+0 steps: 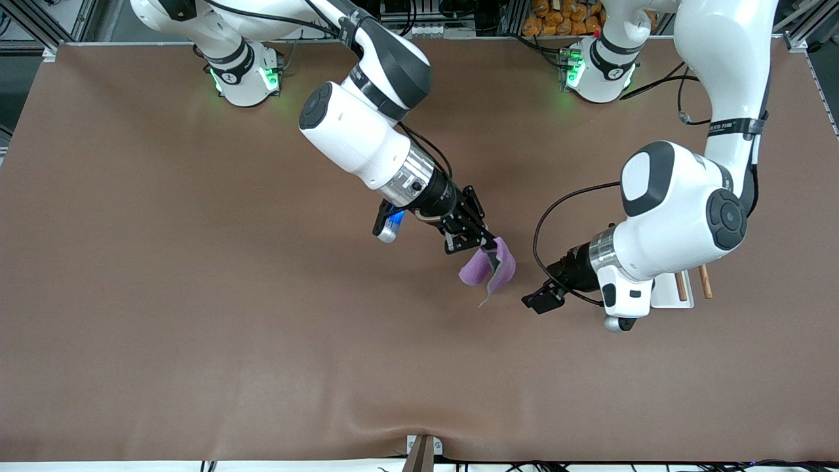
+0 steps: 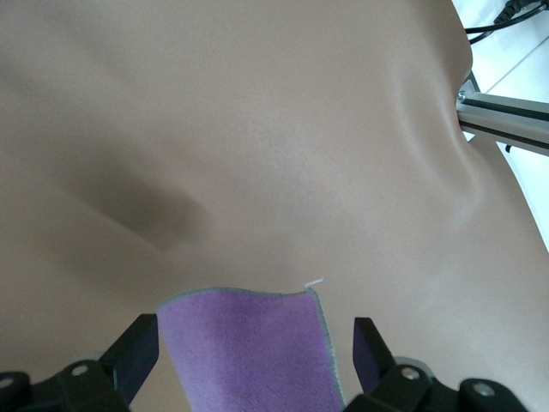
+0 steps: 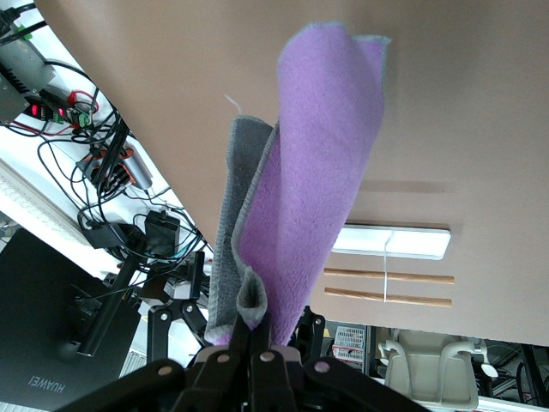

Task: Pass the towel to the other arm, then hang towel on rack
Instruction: 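Move the open left gripper onto the hanging towel edge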

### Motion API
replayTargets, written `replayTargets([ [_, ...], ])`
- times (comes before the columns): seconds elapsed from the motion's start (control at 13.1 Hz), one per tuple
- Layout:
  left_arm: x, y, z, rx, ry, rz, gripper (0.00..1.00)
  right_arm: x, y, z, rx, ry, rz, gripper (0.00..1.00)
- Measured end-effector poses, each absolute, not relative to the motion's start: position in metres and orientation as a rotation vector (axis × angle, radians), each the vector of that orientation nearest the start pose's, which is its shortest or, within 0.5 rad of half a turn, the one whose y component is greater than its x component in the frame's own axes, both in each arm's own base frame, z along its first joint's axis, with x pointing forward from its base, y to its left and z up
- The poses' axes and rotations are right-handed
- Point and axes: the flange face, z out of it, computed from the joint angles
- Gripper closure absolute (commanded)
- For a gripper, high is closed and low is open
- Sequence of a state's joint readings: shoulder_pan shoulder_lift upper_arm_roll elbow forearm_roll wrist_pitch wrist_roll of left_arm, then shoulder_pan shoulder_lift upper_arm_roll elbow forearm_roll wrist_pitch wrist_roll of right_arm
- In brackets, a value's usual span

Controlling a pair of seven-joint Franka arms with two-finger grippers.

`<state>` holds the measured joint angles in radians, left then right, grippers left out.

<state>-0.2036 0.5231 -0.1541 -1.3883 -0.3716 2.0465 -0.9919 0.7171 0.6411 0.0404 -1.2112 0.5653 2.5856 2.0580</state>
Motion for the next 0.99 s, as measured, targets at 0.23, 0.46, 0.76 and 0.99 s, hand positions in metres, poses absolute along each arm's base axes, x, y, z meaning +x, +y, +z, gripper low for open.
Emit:
replayTargets([
  [0.23,0.679,-0.25,0.43,-3.243,-1.446,0.271,0.0,0.582,0.524,0.486,-1.545,1.741,0.442,1.0],
  [0.46,0.682,-0.253,0.439,-3.263,-1.445,0.246,0.0,0.582,0.524,0.486,-1.545,1.741,0.443,1.0],
  [0.76,0.682,-0.277,0.441,-3.314,-1.426,0.175,0.0,0.582,0.525,0.486,-1.547,1.739,0.443,1.0],
  [0.99,0.685,-0.274,0.439,-3.311,-1.441,0.162,0.0,0.581,0.525,0.486,-1.547,1.739,0.443,1.0],
])
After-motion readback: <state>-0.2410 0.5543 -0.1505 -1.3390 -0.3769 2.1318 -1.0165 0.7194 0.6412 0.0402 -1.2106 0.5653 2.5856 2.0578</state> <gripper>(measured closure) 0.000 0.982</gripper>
